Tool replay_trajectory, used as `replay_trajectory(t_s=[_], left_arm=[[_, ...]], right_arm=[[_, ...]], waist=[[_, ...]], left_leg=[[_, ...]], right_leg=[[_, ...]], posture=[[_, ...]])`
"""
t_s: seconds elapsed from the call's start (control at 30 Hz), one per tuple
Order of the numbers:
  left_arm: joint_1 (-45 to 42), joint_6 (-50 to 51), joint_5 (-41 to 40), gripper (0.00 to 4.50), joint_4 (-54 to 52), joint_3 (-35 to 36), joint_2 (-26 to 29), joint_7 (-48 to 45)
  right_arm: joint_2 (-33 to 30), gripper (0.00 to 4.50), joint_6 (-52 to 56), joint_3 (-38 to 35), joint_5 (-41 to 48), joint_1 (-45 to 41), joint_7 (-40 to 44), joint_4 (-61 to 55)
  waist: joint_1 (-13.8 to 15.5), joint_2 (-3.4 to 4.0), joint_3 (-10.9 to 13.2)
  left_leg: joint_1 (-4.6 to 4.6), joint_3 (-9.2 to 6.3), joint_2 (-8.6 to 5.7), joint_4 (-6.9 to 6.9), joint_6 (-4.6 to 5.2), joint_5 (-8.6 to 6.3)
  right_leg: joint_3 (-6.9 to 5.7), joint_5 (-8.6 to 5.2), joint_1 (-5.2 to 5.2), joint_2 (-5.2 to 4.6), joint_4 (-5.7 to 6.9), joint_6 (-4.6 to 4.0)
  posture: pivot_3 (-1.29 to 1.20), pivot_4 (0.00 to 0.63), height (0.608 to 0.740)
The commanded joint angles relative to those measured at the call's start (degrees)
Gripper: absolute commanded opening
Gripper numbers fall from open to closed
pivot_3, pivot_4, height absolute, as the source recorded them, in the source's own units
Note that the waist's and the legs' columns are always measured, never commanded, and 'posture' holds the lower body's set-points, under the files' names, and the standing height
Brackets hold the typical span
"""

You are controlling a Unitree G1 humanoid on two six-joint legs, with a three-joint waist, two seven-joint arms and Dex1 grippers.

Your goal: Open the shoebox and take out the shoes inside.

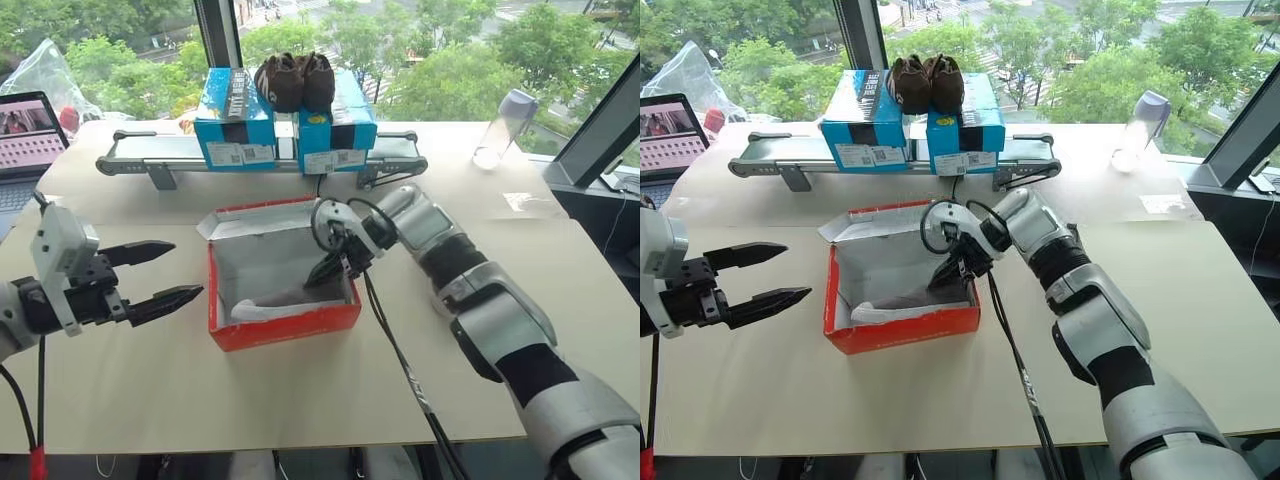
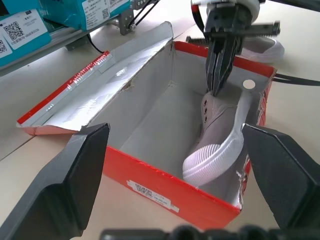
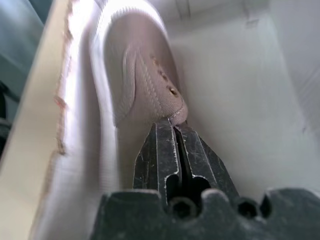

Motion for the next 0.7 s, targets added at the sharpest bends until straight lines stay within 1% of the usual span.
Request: replay_trajectory(t_s=[0.03,0.2,0.3,0.43,0.53,0.63,0.7], left_arm=[[-2.05,-1.20,0.14,4.50,0.20,-0.68,1.05,-0.30],[-4.60,-2.01,0.93,4.50,2.05,-3.36,1.21,-0.93],[-6.46,-2.55,1.44,4.50,3.34,-5.22,1.32,-1.63],[-9.53,-3.53,2.63,4.50,5.69,-8.43,1.13,-2.72],[-11.92,-4.24,3.25,4.50,7.26,-10.86,0.81,-3.44],[-14.38,-4.91,3.94,4.50,8.82,-13.47,0.36,-4.27],[-15.10,-5.12,3.97,4.50,9.32,-14.35,0.33,-5.30]], right_arm=[[-2.73,0.01,6.95,-4.55,6.78,-3.08,2.99,-9.07],[-6.43,0.01,12.92,-8.13,10.95,-3.99,2.98,-16.24],[-10.16,0.01,13.97,-10.81,12.33,-4.55,1.93,-19.48],[-15.82,0.01,19.28,-16.51,15.42,-5.69,-0.82,-21.55],[-19.93,0.01,22.55,-20.12,16.30,-4.89,-4.28,-22.61],[-24.08,0.01,25.87,-22.84,14.71,-2.63,-10.25,-22.35],[-25.73,0.01,28.11,-23.89,14.40,-0.99,-13.46,-22.86]], waist=[[0.17,0.00,0.00],[0.40,0.00,0.00],[0.60,-0.01,0.00],[0.62,-0.01,0.00],[0.66,-0.02,0.01],[0.60,-0.02,0.01],[0.51,-0.02,0.01]], left_leg=[[0.00,0.00,0.00,-0.01,0.00,0.00],[0.01,0.00,0.00,0.01,-0.01,0.00],[-0.01,0.00,0.00,0.03,-0.01,0.00],[-0.03,0.00,-0.01,0.02,0.00,0.00],[-0.04,0.00,-0.01,0.02,0.00,0.00],[-0.02,0.00,-0.01,0.02,0.00,0.00],[-0.02,0.01,-0.01,0.02,0.00,0.00]], right_leg=[[-0.01,0.00,0.01,0.00,-0.01,0.00],[-0.02,0.00,0.04,0.00,-0.01,0.00],[-0.02,0.00,0.03,0.00,0.00,0.00],[-0.02,0.00,0.02,0.00,-0.04,0.00],[-0.02,0.00,0.01,0.00,-0.05,0.00],[0.00,0.00,0.02,0.00,-0.04,0.00],[0.02,0.00,0.03,0.00,-0.04,0.00]], posture=[[0.00,0.150,0.740],[0.00,0.150,0.740],[0.00,0.150,0.740],[0.00,0.150,0.740],[0.00,0.150,0.740],[0.00,0.150,0.740],[0.00,0.150,0.740]])
